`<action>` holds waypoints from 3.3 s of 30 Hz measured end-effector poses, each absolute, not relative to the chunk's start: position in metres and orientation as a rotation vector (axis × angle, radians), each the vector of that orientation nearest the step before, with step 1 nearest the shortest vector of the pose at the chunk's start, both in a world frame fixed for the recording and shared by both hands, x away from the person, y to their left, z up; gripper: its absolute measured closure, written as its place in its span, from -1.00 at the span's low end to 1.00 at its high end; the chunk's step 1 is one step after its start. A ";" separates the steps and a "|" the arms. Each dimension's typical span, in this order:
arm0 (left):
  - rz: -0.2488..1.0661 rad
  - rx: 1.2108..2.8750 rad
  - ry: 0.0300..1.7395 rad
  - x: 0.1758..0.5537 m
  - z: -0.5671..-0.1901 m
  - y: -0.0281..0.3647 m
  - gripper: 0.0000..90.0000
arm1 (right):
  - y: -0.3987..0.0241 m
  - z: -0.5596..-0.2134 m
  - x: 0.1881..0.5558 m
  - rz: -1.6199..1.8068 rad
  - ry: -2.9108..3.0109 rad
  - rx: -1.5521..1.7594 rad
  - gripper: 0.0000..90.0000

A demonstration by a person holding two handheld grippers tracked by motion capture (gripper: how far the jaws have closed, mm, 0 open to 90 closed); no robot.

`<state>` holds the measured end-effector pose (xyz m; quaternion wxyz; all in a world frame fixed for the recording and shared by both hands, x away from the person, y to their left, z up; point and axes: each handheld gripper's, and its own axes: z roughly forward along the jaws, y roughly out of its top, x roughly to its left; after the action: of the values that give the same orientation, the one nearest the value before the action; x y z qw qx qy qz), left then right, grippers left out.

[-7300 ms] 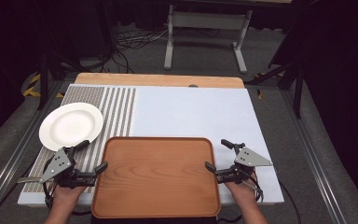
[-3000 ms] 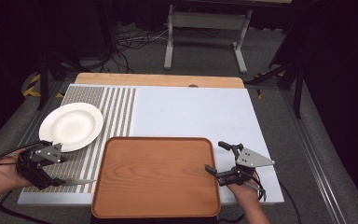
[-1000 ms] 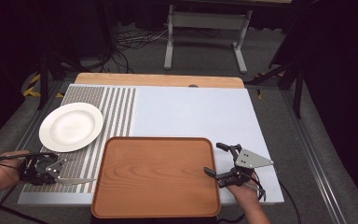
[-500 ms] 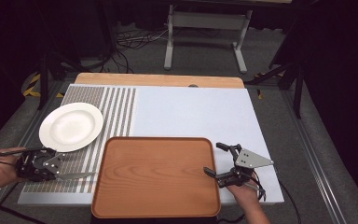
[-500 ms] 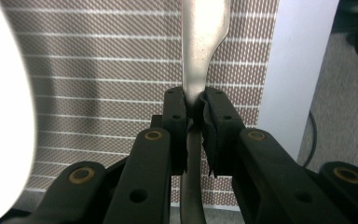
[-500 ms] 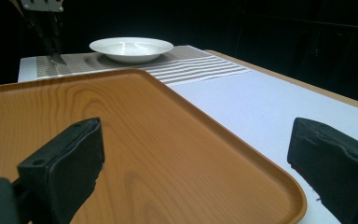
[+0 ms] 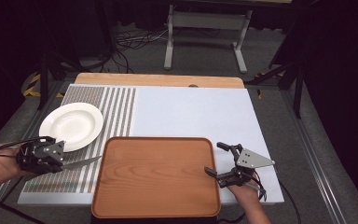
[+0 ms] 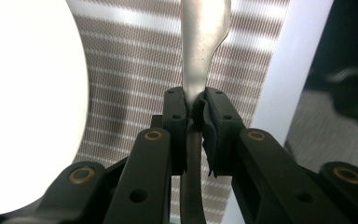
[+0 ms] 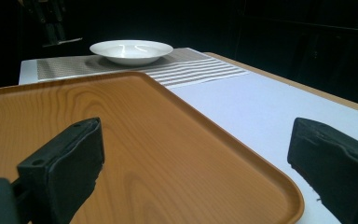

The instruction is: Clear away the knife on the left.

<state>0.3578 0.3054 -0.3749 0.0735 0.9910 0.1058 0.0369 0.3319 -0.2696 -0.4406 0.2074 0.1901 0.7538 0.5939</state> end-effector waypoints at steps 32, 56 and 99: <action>-0.049 2.718 0.676 0.363 -0.343 0.260 0.79 | -0.272 -0.439 0.331 1.660 2.091 0.528 -0.90; -0.145 2.611 0.787 0.357 -0.356 0.211 0.79 | -0.273 -0.439 0.331 1.662 2.089 0.529 -0.90; -0.285 2.535 0.895 0.353 -0.400 0.153 0.79 | -0.274 -0.439 0.330 1.658 2.091 0.513 -0.90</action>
<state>0.3532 0.1527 -0.3996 0.2172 0.9153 0.3232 -0.1028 0.3295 -0.2744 -0.4386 0.2105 0.1845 0.7523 0.5964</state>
